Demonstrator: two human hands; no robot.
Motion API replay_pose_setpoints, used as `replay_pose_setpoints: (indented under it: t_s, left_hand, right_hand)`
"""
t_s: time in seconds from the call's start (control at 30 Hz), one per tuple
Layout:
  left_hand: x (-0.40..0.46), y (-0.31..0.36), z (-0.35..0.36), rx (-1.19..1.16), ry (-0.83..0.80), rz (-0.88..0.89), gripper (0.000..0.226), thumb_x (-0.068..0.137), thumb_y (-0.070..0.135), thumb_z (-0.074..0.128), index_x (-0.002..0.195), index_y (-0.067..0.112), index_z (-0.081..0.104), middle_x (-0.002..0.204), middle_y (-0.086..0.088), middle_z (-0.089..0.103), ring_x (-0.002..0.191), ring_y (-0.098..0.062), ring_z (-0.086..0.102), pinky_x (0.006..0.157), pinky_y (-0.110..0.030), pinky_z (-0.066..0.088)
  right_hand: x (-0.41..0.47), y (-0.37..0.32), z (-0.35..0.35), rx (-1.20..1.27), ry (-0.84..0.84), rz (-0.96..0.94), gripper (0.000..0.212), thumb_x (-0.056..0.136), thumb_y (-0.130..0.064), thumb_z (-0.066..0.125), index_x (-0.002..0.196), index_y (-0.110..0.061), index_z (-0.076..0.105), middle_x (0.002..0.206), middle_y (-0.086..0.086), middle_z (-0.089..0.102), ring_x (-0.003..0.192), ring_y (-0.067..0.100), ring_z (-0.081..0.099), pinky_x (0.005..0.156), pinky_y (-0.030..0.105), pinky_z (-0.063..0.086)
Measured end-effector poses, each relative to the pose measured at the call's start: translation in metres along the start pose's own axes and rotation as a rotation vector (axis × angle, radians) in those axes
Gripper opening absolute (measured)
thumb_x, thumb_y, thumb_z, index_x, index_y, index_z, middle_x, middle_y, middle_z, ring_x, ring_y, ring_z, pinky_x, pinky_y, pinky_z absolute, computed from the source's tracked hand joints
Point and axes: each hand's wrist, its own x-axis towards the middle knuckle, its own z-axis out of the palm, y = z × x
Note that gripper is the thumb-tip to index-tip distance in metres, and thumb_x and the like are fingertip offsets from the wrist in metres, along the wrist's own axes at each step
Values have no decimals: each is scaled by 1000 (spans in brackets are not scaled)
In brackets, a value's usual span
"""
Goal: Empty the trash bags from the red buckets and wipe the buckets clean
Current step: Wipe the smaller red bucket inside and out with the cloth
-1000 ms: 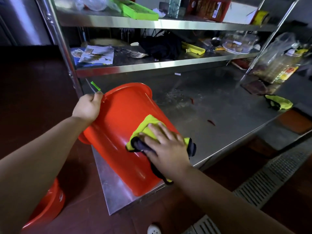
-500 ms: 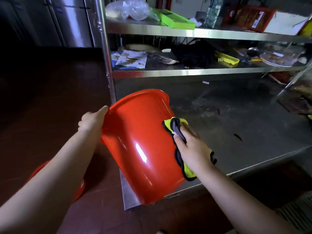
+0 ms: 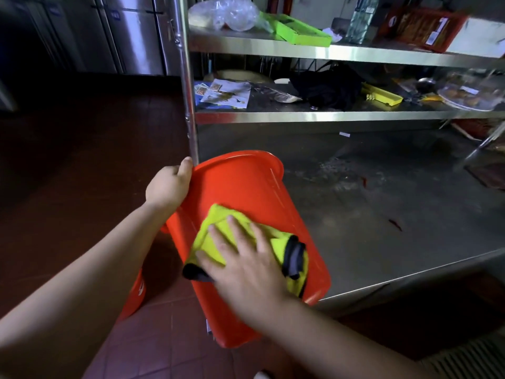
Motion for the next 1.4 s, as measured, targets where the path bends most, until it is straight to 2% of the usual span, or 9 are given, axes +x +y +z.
replay_pose_setpoints:
  t_s: [0.17, 0.33, 0.47, 0.6, 0.8, 1.03, 1.17, 1.27, 1.4]
  left_hand:
    - [-4, -8, 4, -111, 32, -49, 54, 91, 46, 38, 48, 12, 40, 45, 2, 45, 51, -18, 47, 57, -34, 31]
    - [-14, -23, 9, -214, 19, -86, 48, 81, 49, 37, 45, 16, 40, 45, 3, 37, 50, -22, 40, 57, -36, 33]
    - [-14, -30, 5, -287, 0, -73, 47, 81, 49, 37, 48, 16, 35, 48, 2, 35, 51, -22, 37, 59, -36, 34]
    - [-9, -27, 4, -274, -88, 6, 51, 92, 47, 36, 51, 16, 35, 50, 3, 36, 52, -20, 37, 58, -35, 33]
    - [-6, -32, -2, -257, -143, 7, 54, 99, 42, 35, 51, 18, 36, 48, 7, 35, 39, -5, 36, 41, -17, 31]
    - [-5, -30, 3, -342, -110, -104, 46, 90, 42, 44, 55, 13, 50, 55, -3, 49, 56, -18, 45, 64, -38, 41]
    - [-5, -33, 7, -455, -95, -159, 39, 72, 48, 46, 54, 15, 53, 57, -9, 46, 60, -23, 44, 68, -50, 45]
    - [1, -34, 13, -466, -79, -162, 43, 68, 51, 46, 42, 17, 41, 48, -2, 36, 53, -22, 37, 58, -44, 35]
    - [8, -43, 16, -475, -93, -162, 35, 74, 45, 44, 52, 19, 40, 44, 3, 32, 43, -18, 35, 50, -34, 32]
  right_hand:
    - [26, 15, 2, 40, 13, -105, 40, 86, -46, 51, 125, -37, 55, 150, -1, 37, 141, 30, 25, 109, 51, 26]
    - [35, 88, 12, 406, 235, 212, 36, 87, -42, 53, 117, -27, 65, 143, -4, 47, 135, 21, 39, 98, 38, 41]
    - [38, 126, 26, 851, 193, 541, 40, 93, -38, 53, 132, -27, 54, 143, -9, 46, 133, 11, 40, 98, 21, 35]
    - [56, 119, 20, 688, 185, 624, 31, 94, -37, 47, 122, -24, 55, 130, -2, 54, 116, 25, 51, 85, 36, 46]
    - [72, 71, 2, 153, 45, 433, 42, 92, -47, 42, 132, -35, 46, 154, 3, 27, 138, 31, 27, 96, 46, 34]
    - [76, 18, 3, -26, -4, -5, 43, 92, -41, 44, 135, -39, 45, 155, 6, 27, 143, 39, 12, 109, 56, 14]
    - [76, 44, 0, 94, 70, -126, 37, 88, -41, 48, 124, -39, 58, 148, -3, 41, 141, 28, 25, 107, 47, 25]
    - [75, 75, 2, 224, 116, -81, 36, 87, -43, 47, 120, -39, 61, 146, -11, 42, 141, 19, 28, 104, 43, 29]
    - [66, 121, 20, 514, 179, 78, 31, 90, -37, 54, 117, -24, 66, 147, -15, 38, 141, 9, 24, 108, 40, 28]
